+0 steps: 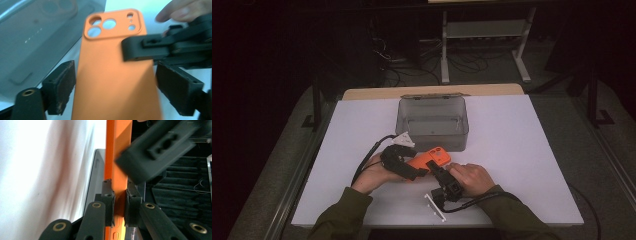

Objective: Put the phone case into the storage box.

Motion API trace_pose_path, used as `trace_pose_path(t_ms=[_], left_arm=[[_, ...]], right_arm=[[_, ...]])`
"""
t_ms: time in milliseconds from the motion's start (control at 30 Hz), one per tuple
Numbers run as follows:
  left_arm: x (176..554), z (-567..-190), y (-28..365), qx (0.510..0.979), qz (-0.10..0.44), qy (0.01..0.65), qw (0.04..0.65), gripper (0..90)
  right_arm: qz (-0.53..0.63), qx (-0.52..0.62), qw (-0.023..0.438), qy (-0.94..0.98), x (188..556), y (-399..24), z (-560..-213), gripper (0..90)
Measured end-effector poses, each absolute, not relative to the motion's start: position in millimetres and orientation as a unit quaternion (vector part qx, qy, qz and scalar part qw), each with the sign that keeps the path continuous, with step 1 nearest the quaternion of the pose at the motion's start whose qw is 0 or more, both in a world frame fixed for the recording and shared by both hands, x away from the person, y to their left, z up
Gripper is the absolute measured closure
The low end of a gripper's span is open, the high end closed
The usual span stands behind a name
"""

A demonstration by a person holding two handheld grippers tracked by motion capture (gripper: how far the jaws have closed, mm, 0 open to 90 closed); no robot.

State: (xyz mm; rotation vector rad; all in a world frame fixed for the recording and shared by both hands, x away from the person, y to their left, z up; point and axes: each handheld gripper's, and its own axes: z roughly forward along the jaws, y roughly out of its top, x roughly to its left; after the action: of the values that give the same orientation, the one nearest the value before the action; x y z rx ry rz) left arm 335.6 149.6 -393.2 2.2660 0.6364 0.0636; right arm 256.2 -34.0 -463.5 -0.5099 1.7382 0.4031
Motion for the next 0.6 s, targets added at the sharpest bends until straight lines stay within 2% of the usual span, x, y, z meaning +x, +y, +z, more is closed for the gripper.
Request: trace_pose_path(t_ms=[400, 600], left_arm=[[336, -386, 163, 0.881, 0.035, 0.255, 0.396, 12.9], [335, -383, 171, 0.879, 0.045, 0.255, 0.401, 7.1]], right_arm=[[0.172, -0.216, 0.597, 0.754, 257, -35, -465, 79.6], [0.175, -0.213, 0.598, 0.752, 257, -36, -464, 79.5]])
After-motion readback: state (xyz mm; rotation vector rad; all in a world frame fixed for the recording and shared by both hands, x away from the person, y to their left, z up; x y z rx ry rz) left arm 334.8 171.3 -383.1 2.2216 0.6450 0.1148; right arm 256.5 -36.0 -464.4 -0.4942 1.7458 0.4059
